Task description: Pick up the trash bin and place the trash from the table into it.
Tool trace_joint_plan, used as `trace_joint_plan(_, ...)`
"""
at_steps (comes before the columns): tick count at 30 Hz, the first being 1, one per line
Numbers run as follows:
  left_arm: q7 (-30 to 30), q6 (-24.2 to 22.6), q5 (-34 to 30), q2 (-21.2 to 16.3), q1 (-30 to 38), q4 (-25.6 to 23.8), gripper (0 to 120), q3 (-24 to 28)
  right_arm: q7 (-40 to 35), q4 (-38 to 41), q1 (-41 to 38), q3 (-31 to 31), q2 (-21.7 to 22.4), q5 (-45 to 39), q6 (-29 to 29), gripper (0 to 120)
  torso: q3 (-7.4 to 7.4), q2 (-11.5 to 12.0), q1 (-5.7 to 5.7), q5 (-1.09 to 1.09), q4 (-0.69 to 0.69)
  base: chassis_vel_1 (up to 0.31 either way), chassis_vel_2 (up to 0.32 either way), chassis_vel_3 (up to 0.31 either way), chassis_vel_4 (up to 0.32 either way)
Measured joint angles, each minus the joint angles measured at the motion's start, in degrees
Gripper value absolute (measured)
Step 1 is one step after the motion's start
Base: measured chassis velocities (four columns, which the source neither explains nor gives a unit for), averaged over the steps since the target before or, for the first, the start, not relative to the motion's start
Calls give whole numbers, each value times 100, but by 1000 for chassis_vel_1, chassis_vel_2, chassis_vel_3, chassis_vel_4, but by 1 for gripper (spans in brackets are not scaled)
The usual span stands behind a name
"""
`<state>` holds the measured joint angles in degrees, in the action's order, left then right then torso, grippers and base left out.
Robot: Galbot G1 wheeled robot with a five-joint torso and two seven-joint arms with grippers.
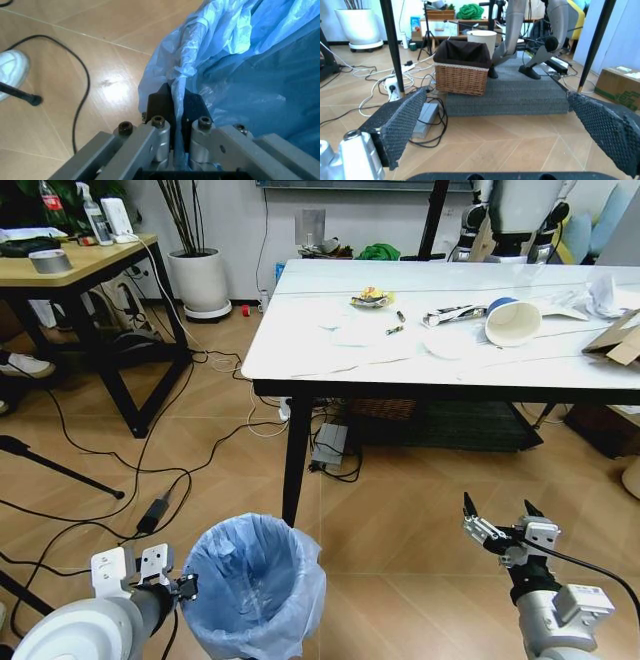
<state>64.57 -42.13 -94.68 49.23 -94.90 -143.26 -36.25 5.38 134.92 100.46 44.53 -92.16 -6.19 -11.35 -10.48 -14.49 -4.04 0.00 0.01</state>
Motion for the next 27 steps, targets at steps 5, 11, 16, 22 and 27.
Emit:
trace_joint_plan(5, -4, 0, -394, -250, 199, 0, 0, 53, 3, -4, 20, -6, 0, 31, 8, 100, -85, -125, -39, 0, 1, 0, 0, 0, 0)
trace_joint_plan(11, 219, 0, -1287, -642, 717, 1, 0, 139, 3, 22, 33, 9, 1, 37, 11, 100, -199, -275, -74, 1, -1, 0, 0, 0, 0)
trace_joint_plan(16, 360, 0, -1632, -702, 884, 1, 0, 151, -2, 46, 41, 42, 1, 30, 9, 100, -276, -383, -105, 1, -1, 0, 0, 0, 0)
trace_joint_plan(22, 392, 0, -1647, -782, 826, 2, 0, 156, -9, 70, 51, 63, 2, 14, -6, 100, -377, -532, -153, 0, 0, 0, 0, 0, 0)
trace_joint_plan(27, 400, 0, -1667, -921, 884, 2, 0, 179, -10, 91, 55, 50, 2, 14, -7, 100, -442, -633, -188, 0, 0, 0, 0, 0, 0)
